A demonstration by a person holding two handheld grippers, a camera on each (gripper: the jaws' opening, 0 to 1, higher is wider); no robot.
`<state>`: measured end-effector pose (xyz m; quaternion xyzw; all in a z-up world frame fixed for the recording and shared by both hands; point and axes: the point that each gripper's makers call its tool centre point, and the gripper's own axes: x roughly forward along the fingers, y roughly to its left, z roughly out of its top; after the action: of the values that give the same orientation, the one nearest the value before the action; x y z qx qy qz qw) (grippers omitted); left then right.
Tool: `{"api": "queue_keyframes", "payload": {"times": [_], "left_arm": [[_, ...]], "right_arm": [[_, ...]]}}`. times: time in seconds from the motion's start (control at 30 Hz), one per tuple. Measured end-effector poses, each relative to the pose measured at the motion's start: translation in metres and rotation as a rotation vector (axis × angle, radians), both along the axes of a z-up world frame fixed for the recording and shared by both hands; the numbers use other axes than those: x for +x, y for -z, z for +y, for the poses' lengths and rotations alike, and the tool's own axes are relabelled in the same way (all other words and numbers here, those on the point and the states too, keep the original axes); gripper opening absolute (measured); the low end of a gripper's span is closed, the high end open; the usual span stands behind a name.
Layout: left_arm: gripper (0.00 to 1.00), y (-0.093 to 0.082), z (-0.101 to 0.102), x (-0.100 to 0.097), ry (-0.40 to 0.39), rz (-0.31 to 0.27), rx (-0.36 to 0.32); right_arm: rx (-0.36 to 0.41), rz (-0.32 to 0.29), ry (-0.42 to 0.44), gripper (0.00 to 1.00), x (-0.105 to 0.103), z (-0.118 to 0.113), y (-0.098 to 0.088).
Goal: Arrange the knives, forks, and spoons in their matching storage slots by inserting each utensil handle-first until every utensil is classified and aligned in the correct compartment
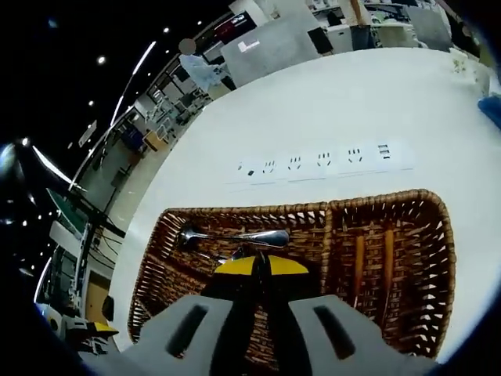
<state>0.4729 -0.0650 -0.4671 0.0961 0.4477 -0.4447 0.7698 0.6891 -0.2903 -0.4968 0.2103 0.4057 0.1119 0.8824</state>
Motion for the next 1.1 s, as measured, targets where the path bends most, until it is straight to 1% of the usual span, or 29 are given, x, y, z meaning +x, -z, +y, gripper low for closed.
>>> {"api": "queue_keyframes", "payload": {"times": [0.07, 0.13, 0.2, 0.37, 0.4, 0.43, 0.57, 0.63, 0.67, 0.77, 0.87, 0.93, 0.97, 1.0, 1.07, 1.1], "left_arm": [[0.96, 0.000, 0.001, 0.000, -0.004, 0.001, 0.000], [0.96, 0.000, 0.002, -0.001, -0.003, 0.002, 0.002], [0.96, 0.001, 0.002, -0.002, 0.003, 0.003, 0.007], [0.96, -0.001, 0.002, -0.002, 0.001, -0.001, 0.006], [0.96, -0.001, 0.002, -0.002, -0.001, -0.004, 0.005], [0.96, -0.001, 0.002, -0.002, -0.003, -0.005, 0.005], [0.96, -0.001, 0.001, -0.002, 0.000, -0.008, 0.007], [0.96, -0.002, 0.001, -0.002, 0.001, -0.010, 0.005], [0.96, -0.002, 0.001, -0.002, 0.001, -0.012, 0.005], [0.96, -0.004, 0.000, -0.001, 0.001, -0.019, 0.000], [0.96, -0.006, -0.002, -0.001, 0.000, -0.029, -0.007], [0.96, -0.008, -0.002, -0.001, 0.001, -0.033, -0.011], [0.96, -0.009, -0.003, -0.001, 0.003, -0.037, -0.013], [0.96, -0.010, -0.003, -0.001, 0.004, -0.039, -0.016], [0.97, -0.012, -0.004, 0.000, 0.004, -0.044, -0.020], [0.97, -0.014, -0.004, 0.000, 0.006, -0.051, -0.024]], "right_arm": [[0.009, -0.006, -0.016, 0.02, -0.001, 0.002, -0.002], [-0.012, -0.009, -0.045, 0.02, -0.001, 0.002, -0.003], [-0.012, -0.003, -0.055, 0.02, -0.001, 0.001, -0.002], [-0.100, 0.003, -0.113, 0.03, -0.006, -0.006, 0.003], [-0.129, -0.010, -0.128, 0.03, -0.005, -0.009, 0.003], [-0.137, -0.015, -0.127, 0.03, -0.004, -0.010, 0.002], [-0.134, -0.057, -0.126, 0.03, 0.001, -0.012, -0.009], [-0.168, -0.081, -0.131, 0.05, 0.003, -0.015, -0.014], [-0.169, -0.086, -0.138, 0.05, 0.002, -0.013, -0.016], [-0.206, -0.109, -0.188, 0.07, -0.005, -0.011, -0.022], [-0.224, -0.143, -0.210, 0.11, -0.015, -0.009, -0.031], [-0.212, -0.174, -0.221, 0.15, -0.022, -0.005, -0.039], [-0.190, -0.208, -0.234, 0.16, -0.026, 0.000, -0.045], [-0.187, -0.215, -0.240, 0.16, -0.028, 0.002, -0.047], [-0.215, -0.217, -0.278, 0.18, -0.042, 0.004, -0.048], [-0.254, -0.223, -0.298, 0.20, -0.050, 0.003, -0.049]]}}
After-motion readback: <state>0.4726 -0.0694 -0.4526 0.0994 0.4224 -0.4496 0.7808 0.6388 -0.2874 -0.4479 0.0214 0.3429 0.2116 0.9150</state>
